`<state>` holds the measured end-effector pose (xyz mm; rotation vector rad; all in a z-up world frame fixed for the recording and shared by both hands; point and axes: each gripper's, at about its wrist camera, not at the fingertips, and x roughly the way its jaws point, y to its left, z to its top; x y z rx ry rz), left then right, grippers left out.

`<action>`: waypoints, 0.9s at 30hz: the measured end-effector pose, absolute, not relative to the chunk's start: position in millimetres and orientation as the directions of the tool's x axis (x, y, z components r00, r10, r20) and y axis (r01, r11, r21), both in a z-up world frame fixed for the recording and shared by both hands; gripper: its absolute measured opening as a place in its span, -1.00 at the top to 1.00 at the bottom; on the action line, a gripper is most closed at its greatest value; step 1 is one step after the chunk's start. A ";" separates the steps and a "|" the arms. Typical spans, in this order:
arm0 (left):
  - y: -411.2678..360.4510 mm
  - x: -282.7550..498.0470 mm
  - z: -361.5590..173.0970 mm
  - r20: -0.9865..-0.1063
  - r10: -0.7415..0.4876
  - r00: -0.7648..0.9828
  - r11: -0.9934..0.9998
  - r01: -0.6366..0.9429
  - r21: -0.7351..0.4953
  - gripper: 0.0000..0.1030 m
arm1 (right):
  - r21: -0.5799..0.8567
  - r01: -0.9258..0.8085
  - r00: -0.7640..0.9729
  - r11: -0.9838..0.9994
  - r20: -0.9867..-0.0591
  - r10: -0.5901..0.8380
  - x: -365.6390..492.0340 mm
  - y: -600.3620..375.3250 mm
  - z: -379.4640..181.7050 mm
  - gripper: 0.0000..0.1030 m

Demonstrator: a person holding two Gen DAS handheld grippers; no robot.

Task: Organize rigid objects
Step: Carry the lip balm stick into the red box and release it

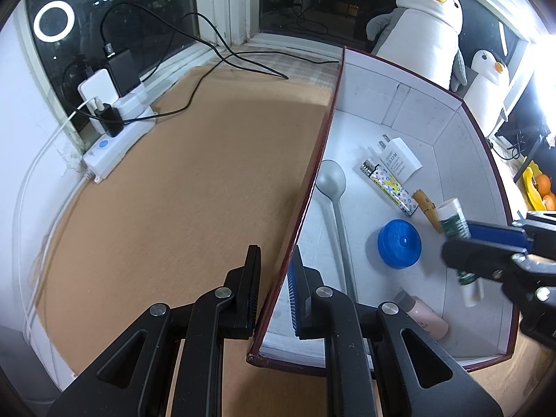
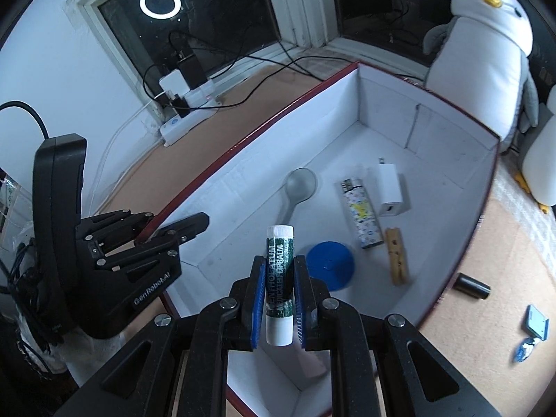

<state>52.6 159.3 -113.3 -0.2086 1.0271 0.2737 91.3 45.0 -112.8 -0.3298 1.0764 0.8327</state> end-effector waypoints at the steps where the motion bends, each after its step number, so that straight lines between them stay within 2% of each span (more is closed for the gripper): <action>1: 159.3 52.6 -113.3 -0.863 0.126 0.488 0.946 -0.320 -0.043 0.75 | 0.146 -0.738 0.213 0.659 -0.876 0.433 90.8 47.7 -114.6 0.73; 19: 159.6 53.4 -114.1 -0.863 0.126 0.488 0.946 -0.320 -0.043 0.75 | 0.145 -0.748 0.188 0.647 -0.889 0.416 86.8 60.9 -129.1 0.70; 21: 160.1 52.9 -114.1 -0.864 0.126 0.488 0.946 -0.320 -0.043 0.75 | 0.137 -0.751 0.196 0.646 -0.888 0.416 85.7 60.9 -127.8 0.44; 23: 160.5 53.3 -114.5 -0.864 0.125 0.488 0.946 -0.320 -0.044 0.75 | 0.132 -0.751 0.207 0.647 -0.884 0.420 85.3 60.0 -125.7 0.31; 27: 161.6 52.4 -114.5 -0.864 0.126 0.488 0.946 -0.321 -0.043 0.74 | 0.123 -0.750 0.221 0.650 -0.880 0.421 85.1 58.0 -122.0 0.27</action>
